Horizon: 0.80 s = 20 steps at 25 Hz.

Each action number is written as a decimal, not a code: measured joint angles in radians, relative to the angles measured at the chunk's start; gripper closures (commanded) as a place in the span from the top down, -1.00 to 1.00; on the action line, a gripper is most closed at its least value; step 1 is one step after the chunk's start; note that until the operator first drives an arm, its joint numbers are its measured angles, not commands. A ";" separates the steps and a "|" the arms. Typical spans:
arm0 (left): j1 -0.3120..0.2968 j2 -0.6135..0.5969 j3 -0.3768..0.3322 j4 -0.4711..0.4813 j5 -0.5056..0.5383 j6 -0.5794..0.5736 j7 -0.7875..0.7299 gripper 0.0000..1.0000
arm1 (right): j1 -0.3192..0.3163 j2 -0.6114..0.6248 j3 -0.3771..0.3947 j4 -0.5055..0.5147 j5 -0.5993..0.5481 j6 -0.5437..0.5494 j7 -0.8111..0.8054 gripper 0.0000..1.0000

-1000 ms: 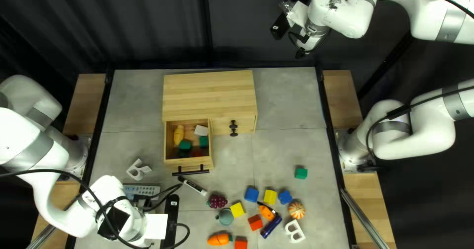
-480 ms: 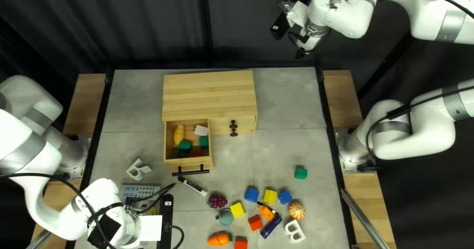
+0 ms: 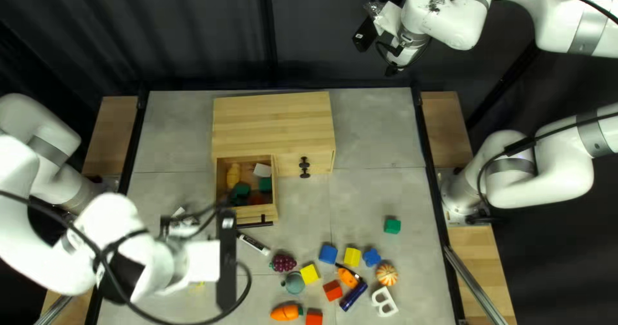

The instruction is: Open drawers and place objects into drawer and close

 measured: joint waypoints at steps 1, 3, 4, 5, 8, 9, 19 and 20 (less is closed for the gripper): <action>0.013 0.007 0.012 0.002 0.019 -0.001 0.010 -0.06 | 0.000 0.000 0.000 0.000 0.000 0.000 0.000 1.00; 0.035 0.026 0.035 -0.003 0.045 -0.019 0.019 1.00 | 0.000 0.000 0.000 0.000 0.000 0.000 0.000 1.00; 0.047 0.035 0.047 -0.012 0.054 -0.033 0.020 1.00 | 0.000 0.000 0.000 0.000 0.000 0.000 0.000 1.00; 0.056 0.038 0.056 -0.024 0.059 -0.047 0.018 1.00 | 0.000 0.000 0.000 0.000 0.000 0.000 0.000 1.00; 0.078 0.019 0.078 -0.098 0.062 -0.104 -0.017 1.00 | 0.000 0.000 0.000 0.000 0.000 0.000 0.000 1.00; 0.081 0.002 0.081 -0.124 0.059 -0.119 -0.035 1.00 | 0.000 0.000 0.000 0.000 0.000 0.000 0.000 1.00; 0.001 -0.101 0.036 -0.239 -0.124 -0.197 0.063 1.00 | 0.000 0.000 0.000 0.000 0.000 0.000 0.000 1.00; -0.010 -0.108 0.035 -0.250 -0.160 -0.210 0.100 1.00 | 0.000 0.000 0.000 0.000 0.000 0.000 0.000 1.00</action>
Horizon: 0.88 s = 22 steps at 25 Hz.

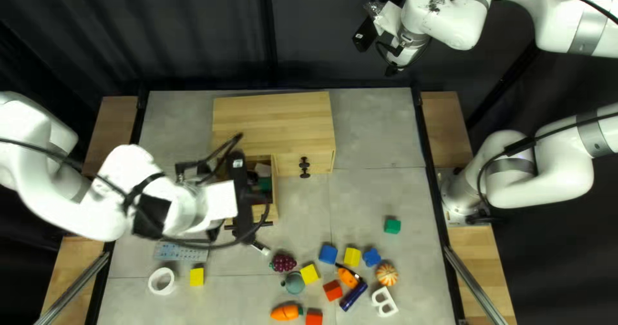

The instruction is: Open drawers and place objects into drawer and close

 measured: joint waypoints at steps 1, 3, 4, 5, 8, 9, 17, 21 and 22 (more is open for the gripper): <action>-0.014 -0.008 -0.003 -0.014 -0.044 -0.015 0.040 1.00 | 0.000 0.000 0.000 0.000 0.000 0.000 0.000 1.00; -0.046 -0.024 -0.009 -0.051 -0.140 -0.053 0.123 1.00 | 0.000 0.000 0.000 0.000 0.000 0.000 0.000 1.00; -0.059 -0.028 -0.011 -0.071 -0.182 -0.076 0.157 1.00 | 0.000 0.000 0.000 0.000 0.000 0.000 0.000 1.00; -0.072 -0.030 -0.013 -0.095 -0.225 -0.103 0.190 1.00 | 0.000 0.000 0.000 0.000 0.000 0.000 0.000 1.00; -0.112 -0.025 -0.023 -0.162 -0.359 -0.195 0.297 1.00 | 0.000 0.000 0.000 0.000 0.000 0.000 0.000 1.00; -0.132 -0.018 -0.029 -0.185 -0.413 -0.229 0.343 1.00 | 0.000 0.000 0.000 0.000 0.000 0.000 0.000 1.00; -0.207 0.065 -0.062 -0.247 -0.585 -0.387 0.489 1.00 | 0.000 0.000 0.000 0.000 0.000 0.000 0.000 1.00; -0.192 0.149 -0.049 -0.212 -0.541 -0.428 0.435 1.00 | 0.000 0.000 0.000 0.000 0.000 0.000 0.000 1.00; -0.189 0.160 -0.044 -0.206 -0.524 -0.434 0.411 1.00 | 0.000 0.000 0.000 0.000 0.000 0.000 0.000 1.00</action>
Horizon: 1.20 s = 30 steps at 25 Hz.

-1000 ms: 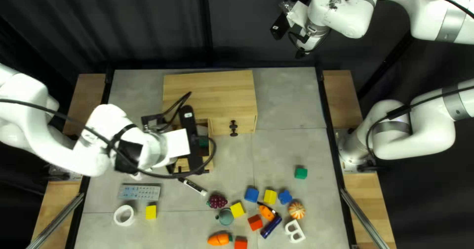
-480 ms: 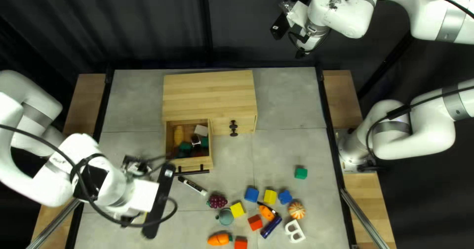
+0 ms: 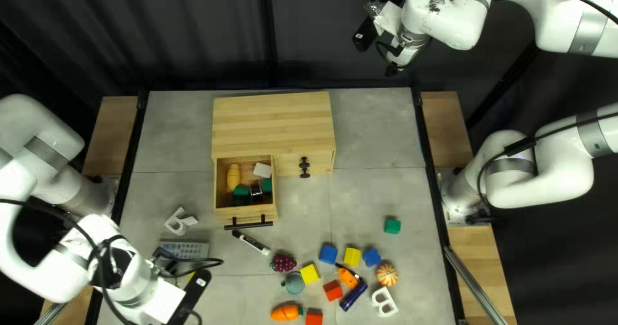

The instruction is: Open drawers and place objects into drawer and close

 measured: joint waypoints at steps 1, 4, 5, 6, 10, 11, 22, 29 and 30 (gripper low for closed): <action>0.003 0.007 0.003 0.003 0.014 -0.003 -0.022 1.00 | 0.000 0.000 0.000 0.000 0.000 0.000 0.000 1.00; 0.010 0.017 0.013 0.006 0.056 -0.006 -0.099 1.00 | 0.000 0.000 0.000 0.000 0.000 0.000 0.000 1.00; 0.011 0.019 0.015 0.006 0.065 -0.007 -0.120 1.00 | 0.000 0.000 0.000 0.000 0.000 0.000 0.000 1.00; 0.013 0.022 0.018 0.006 0.073 -0.009 -0.139 1.00 | 0.000 0.000 0.000 0.000 0.000 0.000 0.000 1.00; 0.018 0.033 0.027 0.003 0.087 -0.015 -0.210 1.00 | 0.000 0.000 0.000 0.000 0.000 0.000 0.000 1.00; 0.019 0.037 0.029 0.003 0.089 -0.016 -0.230 1.00 | 0.000 0.000 0.000 0.000 0.000 0.000 0.000 1.00; 0.007 0.092 0.047 -0.016 0.162 -0.079 -0.446 1.00 | 0.000 0.000 0.000 0.000 0.000 0.000 0.000 1.00; -0.009 0.104 0.057 -0.044 0.227 -0.124 -0.551 0.97 | 0.000 0.000 0.000 0.000 0.000 0.000 0.000 1.00; -0.010 0.104 0.058 -0.047 0.232 -0.126 -0.561 0.97 | 0.000 0.000 0.000 0.000 0.000 0.000 0.000 1.00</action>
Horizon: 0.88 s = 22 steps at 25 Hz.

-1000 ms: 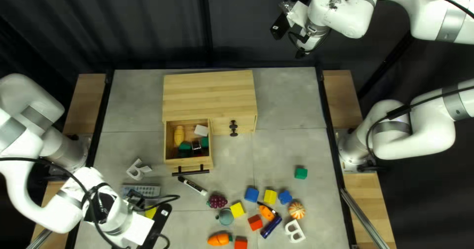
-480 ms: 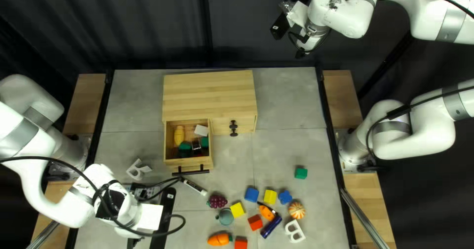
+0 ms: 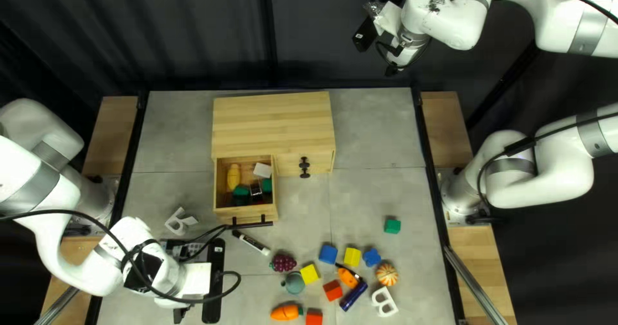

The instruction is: Open drawers and place objects into drawer and close

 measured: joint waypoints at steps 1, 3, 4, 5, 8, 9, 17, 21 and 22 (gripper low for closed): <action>-0.001 0.000 0.001 -0.002 0.006 -0.001 -0.011 0.96 | 0.000 0.000 0.000 0.000 0.000 0.000 0.000 1.00; -0.003 -0.002 0.004 -0.005 0.019 0.001 -0.033 0.96 | 0.000 0.000 0.000 0.000 0.000 0.000 0.000 1.00; -0.004 -0.002 0.005 -0.005 0.023 0.003 -0.040 0.95 | 0.000 0.000 0.000 0.000 0.000 0.000 0.000 1.00; -0.004 -0.002 0.006 -0.005 0.027 0.004 -0.047 0.93 | 0.000 0.000 0.000 0.000 0.000 0.000 0.000 1.00; -0.006 0.001 0.009 -0.006 0.036 0.004 -0.063 0.92 | 0.000 0.000 0.000 0.000 0.000 0.000 0.000 1.00; -0.006 0.003 0.010 -0.007 0.038 0.002 -0.067 0.90 | 0.000 0.000 0.000 0.000 0.000 0.000 0.000 1.00; -0.007 0.006 0.015 -0.016 0.051 -0.006 -0.092 -1.00 | 0.000 0.000 0.000 0.000 0.000 0.000 0.000 1.00; -0.009 0.009 0.017 -0.007 0.058 0.008 -0.104 -1.00 | 0.000 0.000 0.000 0.000 0.000 0.000 0.000 1.00; -0.010 0.010 0.017 -0.003 0.060 0.014 -0.108 -1.00 | 0.000 0.000 0.000 0.000 0.000 0.000 0.000 1.00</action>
